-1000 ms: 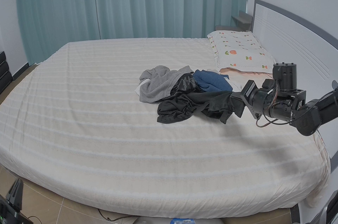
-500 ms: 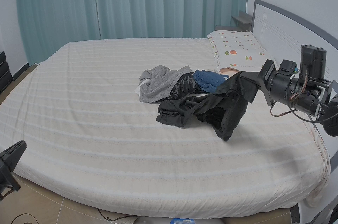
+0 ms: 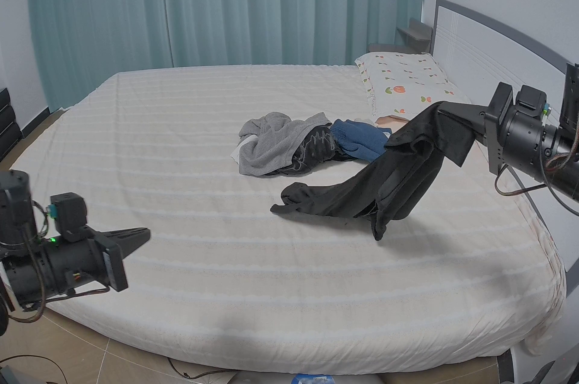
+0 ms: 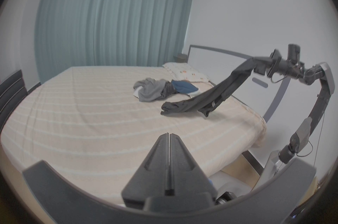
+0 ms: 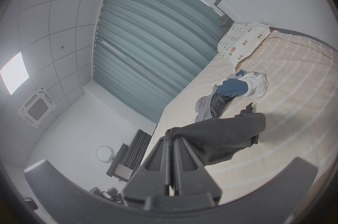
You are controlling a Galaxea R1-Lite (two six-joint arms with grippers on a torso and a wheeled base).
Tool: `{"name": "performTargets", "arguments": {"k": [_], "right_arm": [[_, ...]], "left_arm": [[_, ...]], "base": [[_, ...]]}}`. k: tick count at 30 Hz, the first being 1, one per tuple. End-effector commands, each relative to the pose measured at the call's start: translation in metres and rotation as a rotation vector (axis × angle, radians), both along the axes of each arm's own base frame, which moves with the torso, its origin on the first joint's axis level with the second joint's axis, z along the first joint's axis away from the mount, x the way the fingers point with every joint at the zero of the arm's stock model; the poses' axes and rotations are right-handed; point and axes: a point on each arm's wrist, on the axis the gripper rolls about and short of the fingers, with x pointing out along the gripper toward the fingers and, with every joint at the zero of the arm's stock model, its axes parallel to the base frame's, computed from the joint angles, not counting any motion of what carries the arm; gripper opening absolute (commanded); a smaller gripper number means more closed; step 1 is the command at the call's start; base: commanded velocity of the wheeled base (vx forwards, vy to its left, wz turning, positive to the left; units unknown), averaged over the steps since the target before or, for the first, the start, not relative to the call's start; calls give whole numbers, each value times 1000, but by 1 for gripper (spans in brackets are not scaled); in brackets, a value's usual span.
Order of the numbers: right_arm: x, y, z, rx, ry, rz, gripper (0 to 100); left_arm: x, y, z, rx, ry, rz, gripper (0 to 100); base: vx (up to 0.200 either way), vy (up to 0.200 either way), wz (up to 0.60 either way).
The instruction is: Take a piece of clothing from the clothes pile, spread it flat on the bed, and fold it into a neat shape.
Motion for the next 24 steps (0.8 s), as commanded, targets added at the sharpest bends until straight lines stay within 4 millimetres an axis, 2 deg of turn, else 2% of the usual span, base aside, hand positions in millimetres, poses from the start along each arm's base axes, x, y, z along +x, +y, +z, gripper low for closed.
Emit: {"name": "performTargets", "arguments": {"k": [1,7,14,16,17,18,21,24], "right_arm": [[-21,-7,-2,-5,9,16,0],[-28,-12,-6,-9,17,9,0],[-24,-10,-6,-13,23,9,0],[-20,-9,-7,-16,29,7,0],[-20,-9,-7,-16,29,7,0],[-19,-9,-7,-18,28,1,0],[-18,-14,-6,-29,10,-24,0],[-15,-17,-7,-35,16,-39,0]], "left_arm": [[38,-42,-32,65,132,-95,0],[67,-72,-50,104,184,-135,0],[102,-99,-75,126,210,-156,0],[116,-107,-90,134,219,-159,0],[116,-107,-90,134,219,-159,0],[129,-114,-103,137,210,-158,0],[145,-121,-112,122,168,-138,0],[162,-131,-131,127,178,-138,0]], "base": [[0,0,0],[0,0,0],[0,0,0],[0,0,0],[0,0,0],[0,0,0],[0,0,0],[0,0,0]]}}
